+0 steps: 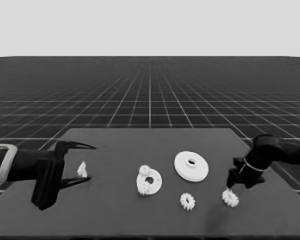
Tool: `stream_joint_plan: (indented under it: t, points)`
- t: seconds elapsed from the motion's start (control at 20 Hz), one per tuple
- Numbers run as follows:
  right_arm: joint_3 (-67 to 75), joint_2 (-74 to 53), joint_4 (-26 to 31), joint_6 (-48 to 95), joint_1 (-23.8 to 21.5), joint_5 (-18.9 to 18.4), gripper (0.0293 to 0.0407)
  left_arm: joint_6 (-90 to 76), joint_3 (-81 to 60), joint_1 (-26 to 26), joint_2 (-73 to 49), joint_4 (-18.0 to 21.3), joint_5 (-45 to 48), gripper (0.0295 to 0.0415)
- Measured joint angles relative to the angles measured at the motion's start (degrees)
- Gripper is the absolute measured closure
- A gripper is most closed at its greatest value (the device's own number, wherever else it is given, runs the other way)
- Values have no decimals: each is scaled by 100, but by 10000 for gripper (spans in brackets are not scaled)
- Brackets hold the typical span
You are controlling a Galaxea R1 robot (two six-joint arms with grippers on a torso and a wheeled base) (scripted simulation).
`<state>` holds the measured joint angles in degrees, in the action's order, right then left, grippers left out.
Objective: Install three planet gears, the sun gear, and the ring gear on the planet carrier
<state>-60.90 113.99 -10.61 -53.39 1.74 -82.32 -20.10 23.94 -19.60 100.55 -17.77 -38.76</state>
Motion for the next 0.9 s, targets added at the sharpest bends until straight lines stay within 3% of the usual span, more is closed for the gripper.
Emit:
stream_joint_plan:
  t: [0.05, 0.15, 0.5, 0.6, 0.9]
  points:
    - [-223, 127, -468, 18, 565, 362, 315, 0, 0, 0, 0, 0, 0, 326]
    - [-577, 334, -857, 55, 1117, 711, 315, 0, 0, 0, 0, 0, 0, 326]
    - [-814, 468, -1027, 87, 1355, 894, 315, 0, 0, 0, 0, 0, 0, 326]
    - [-818, 470, -1030, 88, 1358, 897, 386, 0, 0, 0, 0, 0, 0, 326]
    - [-819, 470, -1031, 88, 1357, 898, 388, 0, 0, 0, 0, 0, 0, 326]
